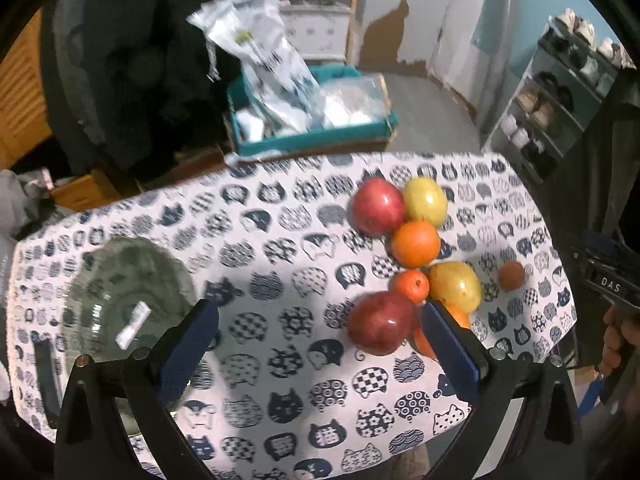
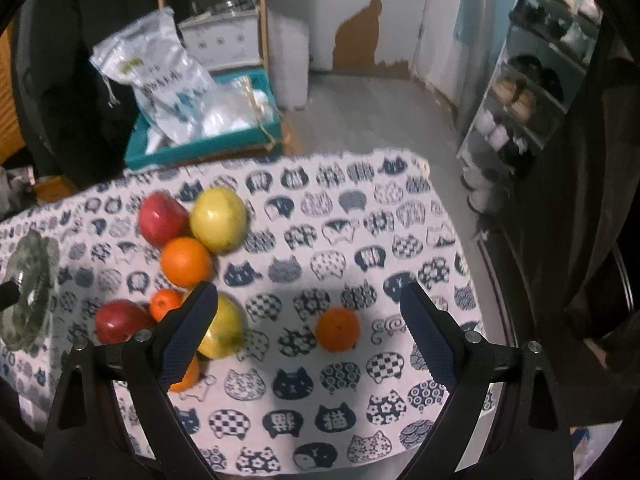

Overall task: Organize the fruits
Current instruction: 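Grasp the large red apple with the left tool while the right tool grasps the lone orange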

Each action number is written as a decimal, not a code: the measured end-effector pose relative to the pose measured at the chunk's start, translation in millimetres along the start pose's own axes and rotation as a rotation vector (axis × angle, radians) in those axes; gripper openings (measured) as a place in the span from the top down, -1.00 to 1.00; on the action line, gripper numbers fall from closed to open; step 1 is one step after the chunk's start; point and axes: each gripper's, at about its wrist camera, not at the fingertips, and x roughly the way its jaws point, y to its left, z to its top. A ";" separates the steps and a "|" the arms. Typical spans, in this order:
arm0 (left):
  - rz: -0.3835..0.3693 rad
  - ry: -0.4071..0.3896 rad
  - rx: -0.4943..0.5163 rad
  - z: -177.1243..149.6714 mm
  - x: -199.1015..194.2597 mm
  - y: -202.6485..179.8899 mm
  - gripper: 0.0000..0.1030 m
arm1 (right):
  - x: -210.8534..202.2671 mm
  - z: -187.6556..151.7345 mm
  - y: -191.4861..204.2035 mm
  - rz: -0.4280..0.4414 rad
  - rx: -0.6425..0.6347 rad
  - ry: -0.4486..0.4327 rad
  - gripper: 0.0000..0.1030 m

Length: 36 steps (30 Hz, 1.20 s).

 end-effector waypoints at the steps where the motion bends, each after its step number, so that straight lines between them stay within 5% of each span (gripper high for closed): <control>1: -0.006 0.015 0.005 -0.9 10.1 -4.6 -0.98 | 3.9 -1.2 -2.3 0.002 0.004 0.010 -0.77; 15: -0.052 0.165 0.014 -10.2 89.5 -24.1 -0.98 | 76.4 -26.8 -24.7 -0.005 0.014 0.194 -0.66; 27: -0.106 0.235 0.009 -15.9 118.5 -32.3 -0.78 | 122.6 -41.5 -30.8 0.023 0.032 0.305 -0.33; 29: -0.116 0.242 0.007 -17.1 120.3 -32.8 -0.74 | 126.7 -42.3 -29.3 0.027 0.027 0.313 -0.10; 36: -0.147 0.269 0.014 -23.0 129.5 -37.9 -0.53 | 129.9 -42.6 -23.7 0.006 0.004 0.312 0.12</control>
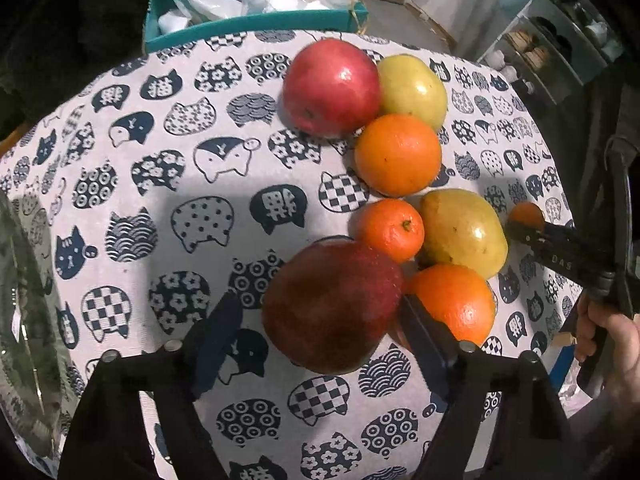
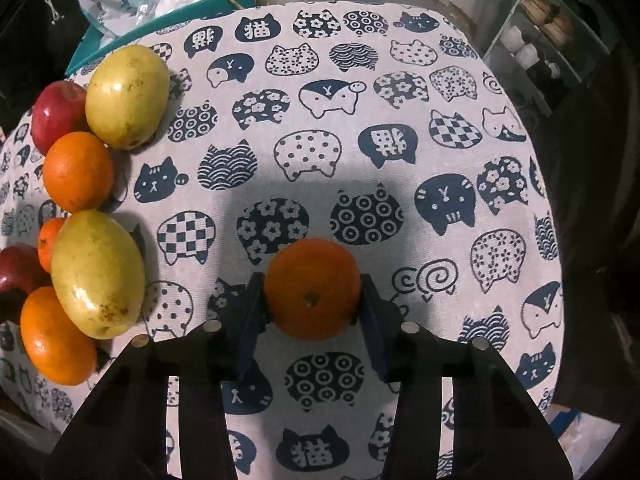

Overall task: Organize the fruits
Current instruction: 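Grasp the large red apple with the left tool while the right tool grasps the lone orange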

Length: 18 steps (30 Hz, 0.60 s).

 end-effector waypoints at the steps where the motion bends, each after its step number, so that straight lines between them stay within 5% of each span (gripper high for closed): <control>1: -0.004 0.004 -0.001 -0.3 1.1 -0.9 -0.45 | 0.1 -0.2 -0.3 -0.003 -0.002 -0.001 0.13; 7: -0.009 -0.008 0.005 -0.5 2.1 -2.8 -0.21 | -6.4 -1.4 3.8 -0.001 0.013 -0.020 0.17; 18: 0.064 -0.058 0.029 -9.4 -11.5 1.6 -0.21 | -41.1 -3.4 20.6 0.026 -0.022 -0.105 0.17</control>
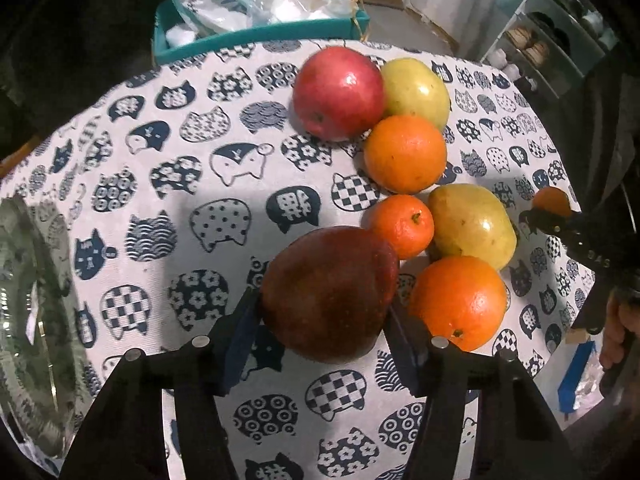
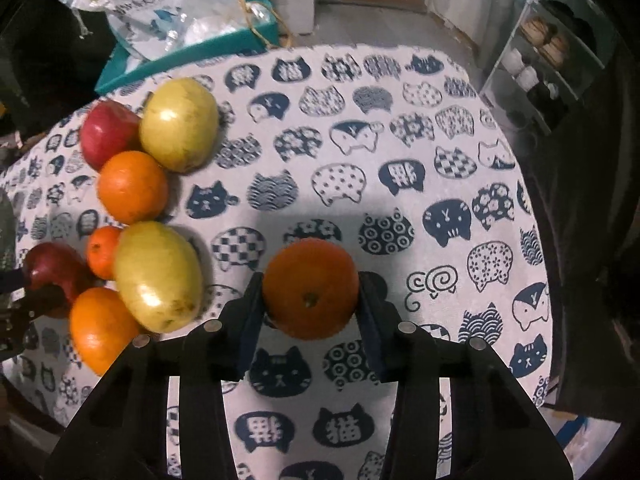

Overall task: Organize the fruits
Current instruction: 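Grasp the large red apple with the left tool while the right tool grasps the lone orange, then carry the red apple with the left tool while the right tool carries the orange over the green bowl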

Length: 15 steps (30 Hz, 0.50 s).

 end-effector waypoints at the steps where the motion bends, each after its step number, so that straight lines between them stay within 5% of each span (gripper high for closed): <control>1: 0.003 -0.005 -0.001 -0.2 -2.4 0.1 -0.20 | -4.2 0.5 3.4 0.001 -0.008 -0.011 0.17; 15: 0.078 -0.163 -0.005 -4.0 -68.8 7.9 -0.20 | -69.5 9.6 49.7 0.058 -0.080 -0.165 0.17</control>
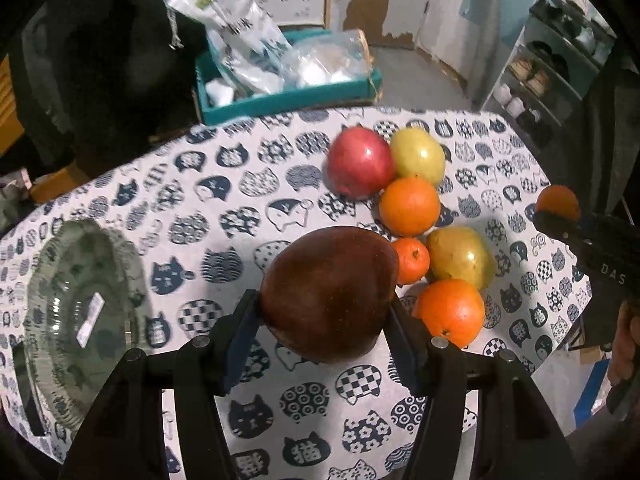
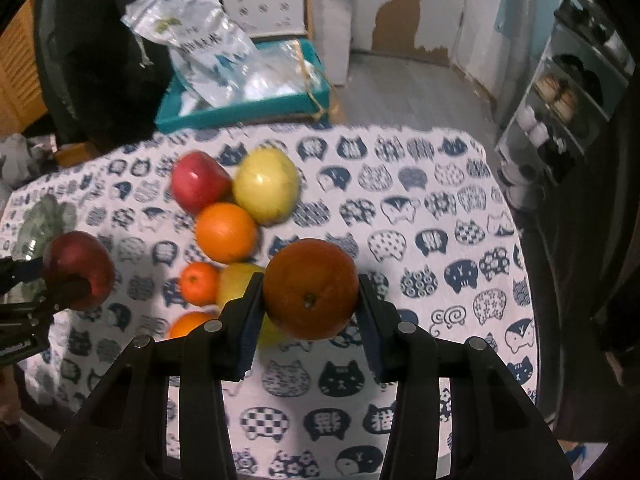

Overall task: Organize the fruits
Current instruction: 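Carry the red apple with the left tool while the right tool carries the orange over the green bowl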

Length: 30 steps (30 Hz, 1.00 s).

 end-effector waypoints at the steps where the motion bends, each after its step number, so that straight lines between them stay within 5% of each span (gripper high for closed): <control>1: 0.003 -0.008 -0.004 -0.1 -4.4 1.6 -0.21 | -6.0 2.8 4.4 0.004 -0.007 -0.015 0.17; 14: 0.027 -0.141 -0.064 3.4 -72.2 35.1 -0.21 | -64.2 27.1 58.7 0.074 -0.079 -0.141 0.17; 30: 0.064 -0.207 -0.165 -13.6 -112.5 102.1 -0.20 | -97.5 49.0 147.4 0.185 -0.184 -0.203 0.17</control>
